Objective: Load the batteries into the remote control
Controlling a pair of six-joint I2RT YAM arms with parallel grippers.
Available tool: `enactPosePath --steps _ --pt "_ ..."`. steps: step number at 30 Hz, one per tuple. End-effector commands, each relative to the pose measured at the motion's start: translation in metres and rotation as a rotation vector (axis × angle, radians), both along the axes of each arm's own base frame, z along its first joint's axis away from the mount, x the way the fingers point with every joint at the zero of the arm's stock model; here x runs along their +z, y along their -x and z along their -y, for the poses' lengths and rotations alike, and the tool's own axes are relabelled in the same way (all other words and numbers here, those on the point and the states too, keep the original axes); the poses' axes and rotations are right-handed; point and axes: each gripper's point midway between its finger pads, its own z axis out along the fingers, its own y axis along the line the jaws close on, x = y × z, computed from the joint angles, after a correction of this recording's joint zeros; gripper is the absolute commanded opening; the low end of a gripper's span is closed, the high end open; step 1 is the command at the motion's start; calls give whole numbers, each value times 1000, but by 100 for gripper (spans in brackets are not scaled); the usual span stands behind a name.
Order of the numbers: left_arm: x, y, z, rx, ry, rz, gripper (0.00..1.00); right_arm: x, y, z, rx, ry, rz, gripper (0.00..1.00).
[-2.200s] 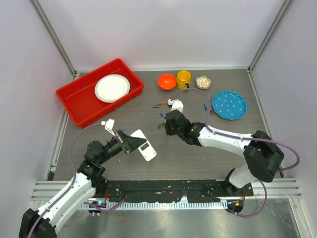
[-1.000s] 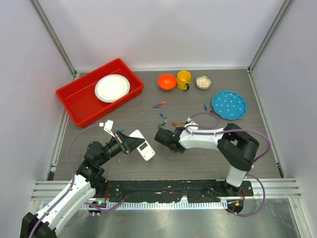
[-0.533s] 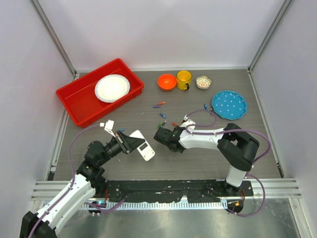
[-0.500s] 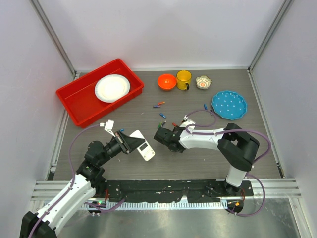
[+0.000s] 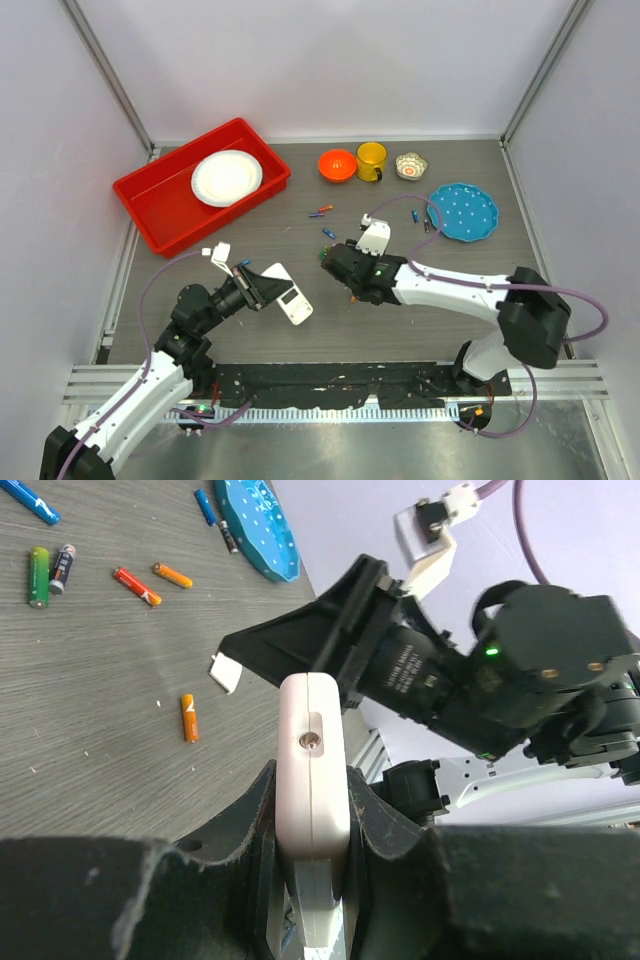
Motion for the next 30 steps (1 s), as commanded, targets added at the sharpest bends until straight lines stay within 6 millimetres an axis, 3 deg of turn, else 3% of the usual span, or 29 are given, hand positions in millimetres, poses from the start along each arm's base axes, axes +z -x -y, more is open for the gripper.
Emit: enactPosePath --steps 1,7,11,13,18,25,30 --pt "4 -2 0 6 0 36 0 37 -3 -7 331 102 130 49" --pt "0 -1 -1 6 -6 32 0 15 24 -12 606 184 22 49" --pt "-3 -2 -1 9 -10 30 0 -8 35 -21 608 119 -57 52" --pt "-3 -1 -1 6 -9 29 0 -7 33 -27 595 76 -33 54" --pt "-2 1 -1 0 -4 23 0 -17 33 -28 641 119 -36 84" --pt "-7 1 -2 4 -7 15 0 -32 30 -21 659 173 -71 85" --pt "-8 1 -2 4 -8 10 0 -38 25 -17 562 110 -74 74"
